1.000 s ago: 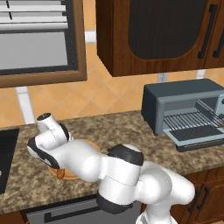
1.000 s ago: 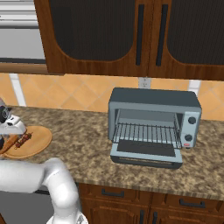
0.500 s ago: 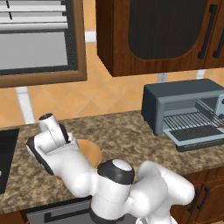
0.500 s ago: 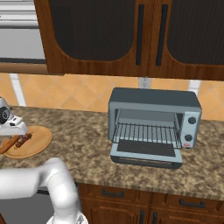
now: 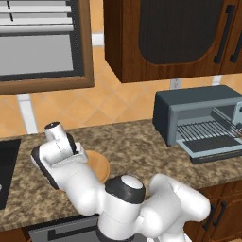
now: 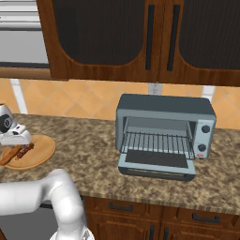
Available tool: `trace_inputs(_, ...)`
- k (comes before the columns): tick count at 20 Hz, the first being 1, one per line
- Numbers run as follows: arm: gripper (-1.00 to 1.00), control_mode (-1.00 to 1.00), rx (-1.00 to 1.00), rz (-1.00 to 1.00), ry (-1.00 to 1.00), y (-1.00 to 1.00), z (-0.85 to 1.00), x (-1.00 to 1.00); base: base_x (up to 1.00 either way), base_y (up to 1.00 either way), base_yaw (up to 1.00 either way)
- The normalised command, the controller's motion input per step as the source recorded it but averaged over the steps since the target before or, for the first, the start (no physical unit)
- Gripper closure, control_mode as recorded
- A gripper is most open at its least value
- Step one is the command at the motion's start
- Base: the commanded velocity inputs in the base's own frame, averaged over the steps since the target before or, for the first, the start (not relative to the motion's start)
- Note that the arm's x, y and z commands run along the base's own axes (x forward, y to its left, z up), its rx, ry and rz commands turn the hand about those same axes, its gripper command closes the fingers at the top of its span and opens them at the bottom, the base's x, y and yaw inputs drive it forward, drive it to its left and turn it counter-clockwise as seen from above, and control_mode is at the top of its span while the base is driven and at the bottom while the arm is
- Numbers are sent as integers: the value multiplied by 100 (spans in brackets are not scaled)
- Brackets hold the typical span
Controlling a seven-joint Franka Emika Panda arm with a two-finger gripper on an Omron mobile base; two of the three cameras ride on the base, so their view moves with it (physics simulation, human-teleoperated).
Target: Pick up the kebab skewer and baguette bread, and place them inside the toaster oven. Close the toaster oven door and start by setting the timer.
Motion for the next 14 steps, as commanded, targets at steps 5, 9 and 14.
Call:
trace_inputs(5,-100,-100,8,0,0,-51,-30,0,0,0,0)
trace_inputs(9,-100,-100,7,-2,-5,-37,-29,0,0,0,0)
trace_inputs(14,-100,-100,0,-4,-13,-20,-30,-3,0,0,0)
